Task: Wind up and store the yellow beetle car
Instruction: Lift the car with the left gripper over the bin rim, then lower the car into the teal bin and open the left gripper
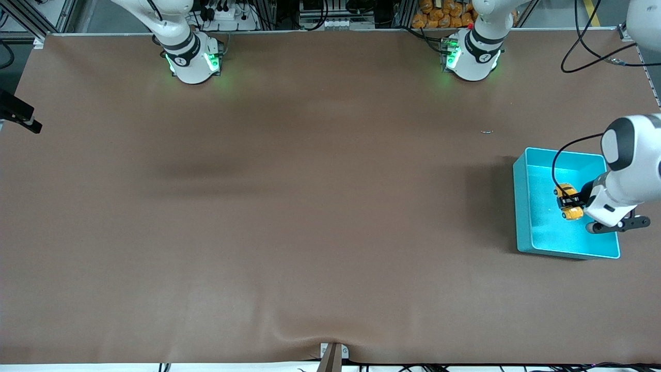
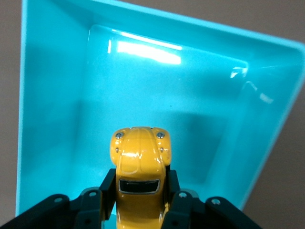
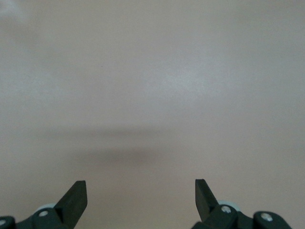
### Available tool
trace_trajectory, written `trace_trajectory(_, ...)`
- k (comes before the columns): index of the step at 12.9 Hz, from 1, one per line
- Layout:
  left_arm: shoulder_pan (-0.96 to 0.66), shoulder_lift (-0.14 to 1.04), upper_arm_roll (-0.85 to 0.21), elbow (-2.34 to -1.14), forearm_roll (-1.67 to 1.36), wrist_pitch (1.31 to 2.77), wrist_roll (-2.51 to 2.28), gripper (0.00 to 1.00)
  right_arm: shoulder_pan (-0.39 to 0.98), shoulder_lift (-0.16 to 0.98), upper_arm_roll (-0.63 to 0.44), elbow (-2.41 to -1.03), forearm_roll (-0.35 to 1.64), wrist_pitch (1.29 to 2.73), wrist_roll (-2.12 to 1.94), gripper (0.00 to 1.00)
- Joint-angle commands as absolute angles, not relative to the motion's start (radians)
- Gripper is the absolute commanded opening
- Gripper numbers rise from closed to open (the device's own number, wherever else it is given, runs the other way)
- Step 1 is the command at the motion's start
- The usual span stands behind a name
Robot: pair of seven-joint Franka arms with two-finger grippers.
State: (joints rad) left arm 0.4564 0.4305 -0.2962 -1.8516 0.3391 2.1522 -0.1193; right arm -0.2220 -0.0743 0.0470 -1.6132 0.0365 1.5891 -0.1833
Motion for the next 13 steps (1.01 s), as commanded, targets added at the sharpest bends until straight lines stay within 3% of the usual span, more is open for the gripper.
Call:
trace_trajectory(1, 0.471, 0.509, -0.307, -1.818, 0.428, 2.177, -0.101, 0.00, -0.242, -0.084, 0.060, -1.614, 0.052, 1.580, -0.173, 1.00)
trace_trajectory(7, 0.549, 0.566, -0.308, -1.865, 0.442, 2.322, 0.015, 0.00, -0.242, -0.080, 0.060, -1.614, 0.052, 1.580, -0.178, 1.00)
trace_trajectory(12, 0.548, 0.561, -0.318, -1.870, 0.442, 2.327, 0.023, 0.00, -0.239, -0.078, 0.060, -1.615, 0.052, 1.580, -0.181, 1.00)
trace_trajectory(13, 0.546, 0.560, -0.322, -1.870, 0.442, 2.326, 0.023, 0.49, -0.239, -0.078, 0.060, -1.615, 0.052, 1.580, -0.183, 1.00)
